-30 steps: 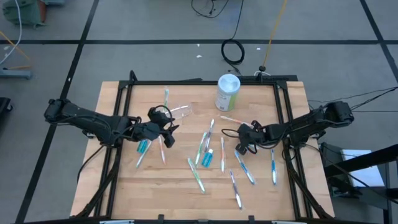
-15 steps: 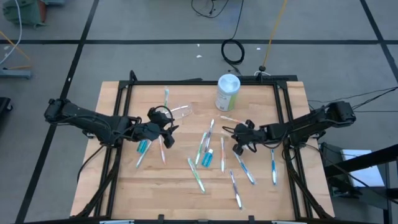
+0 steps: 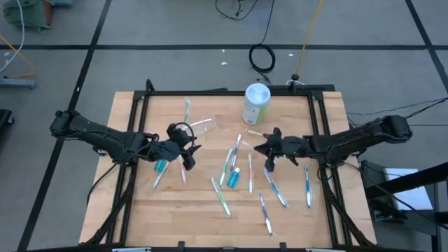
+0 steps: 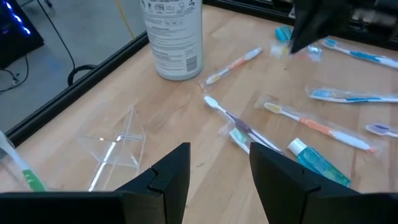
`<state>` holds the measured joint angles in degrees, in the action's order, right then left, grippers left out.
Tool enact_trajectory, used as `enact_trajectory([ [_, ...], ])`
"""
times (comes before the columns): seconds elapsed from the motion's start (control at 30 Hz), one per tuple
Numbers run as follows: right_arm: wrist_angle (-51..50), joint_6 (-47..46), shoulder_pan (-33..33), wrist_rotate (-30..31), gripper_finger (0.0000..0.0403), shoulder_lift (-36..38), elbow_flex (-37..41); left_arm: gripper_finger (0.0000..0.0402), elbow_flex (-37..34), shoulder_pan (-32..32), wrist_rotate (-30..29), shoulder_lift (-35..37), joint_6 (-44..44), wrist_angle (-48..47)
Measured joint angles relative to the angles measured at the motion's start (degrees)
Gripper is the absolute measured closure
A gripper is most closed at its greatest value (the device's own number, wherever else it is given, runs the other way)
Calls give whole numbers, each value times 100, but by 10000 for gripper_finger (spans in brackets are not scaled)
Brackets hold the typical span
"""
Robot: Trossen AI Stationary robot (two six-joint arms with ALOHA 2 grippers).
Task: Pick & Place toothbrushing station
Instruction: Put the orange toothbrush into the transparent organizer
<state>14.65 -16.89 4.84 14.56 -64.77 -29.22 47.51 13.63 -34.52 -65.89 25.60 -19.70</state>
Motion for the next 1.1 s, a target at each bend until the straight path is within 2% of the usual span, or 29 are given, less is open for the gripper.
enact_trajectory([
  [0.2,1083,776,2,-144,402,237,-4,229,0,2,2,0,-4,14],
  [0.67,3188,2234,-42,-170,403,241,-6,229,0,2,4,2,-4,26],
  [0.87,4096,2405,-378,-997,403,241,-8,229,0,2,2,2,-5,28],
  [1.1,4690,2406,-928,-1499,403,241,-8,229,0,-4,1,2,-10,58],
])
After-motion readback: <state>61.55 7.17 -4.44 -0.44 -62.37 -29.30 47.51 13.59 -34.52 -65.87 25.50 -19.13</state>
